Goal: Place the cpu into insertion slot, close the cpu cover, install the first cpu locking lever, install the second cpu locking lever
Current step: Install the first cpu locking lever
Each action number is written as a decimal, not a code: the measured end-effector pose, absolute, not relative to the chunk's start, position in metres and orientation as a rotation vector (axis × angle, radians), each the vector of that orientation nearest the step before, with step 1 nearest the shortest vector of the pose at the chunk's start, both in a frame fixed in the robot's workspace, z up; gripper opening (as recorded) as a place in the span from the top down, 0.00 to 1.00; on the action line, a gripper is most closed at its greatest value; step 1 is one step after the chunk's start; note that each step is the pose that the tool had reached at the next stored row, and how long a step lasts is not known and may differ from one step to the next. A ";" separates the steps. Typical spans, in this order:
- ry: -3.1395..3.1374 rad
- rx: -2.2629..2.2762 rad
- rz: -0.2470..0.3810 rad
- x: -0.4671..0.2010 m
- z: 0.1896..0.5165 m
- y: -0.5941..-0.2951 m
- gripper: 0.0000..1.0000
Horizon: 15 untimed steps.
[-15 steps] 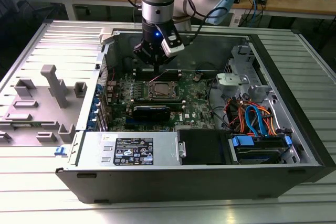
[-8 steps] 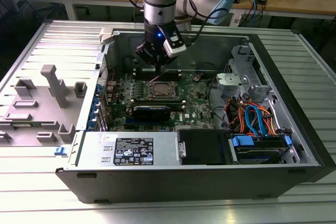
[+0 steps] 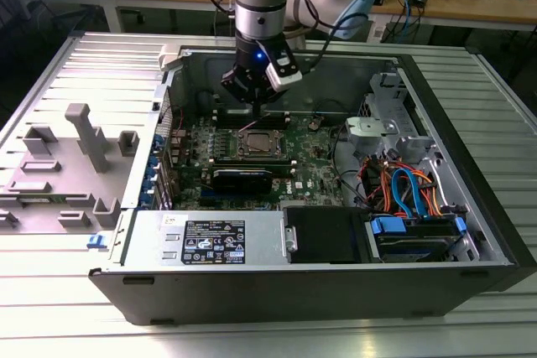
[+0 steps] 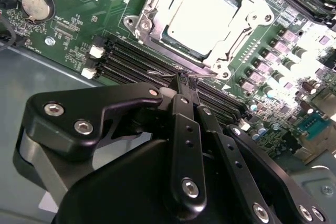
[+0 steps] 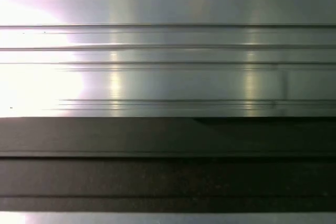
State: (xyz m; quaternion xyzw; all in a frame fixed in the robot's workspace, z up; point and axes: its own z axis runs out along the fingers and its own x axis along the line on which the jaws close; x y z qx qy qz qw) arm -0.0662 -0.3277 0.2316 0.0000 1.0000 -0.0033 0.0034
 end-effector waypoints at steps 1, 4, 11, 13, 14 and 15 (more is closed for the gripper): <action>3.135 0.000 -0.010 -0.065 0.231 -0.327 0.89; 3.135 0.000 -0.011 -0.062 0.231 -0.327 0.89; 3.134 0.000 -0.015 -0.052 0.229 -0.327 0.89; 3.133 0.000 -0.016 -0.050 0.228 -0.327 0.89; 3.133 0.000 -0.017 -0.049 0.227 -0.327 0.89; 3.132 0.000 -0.017 -0.049 0.227 -0.327 0.89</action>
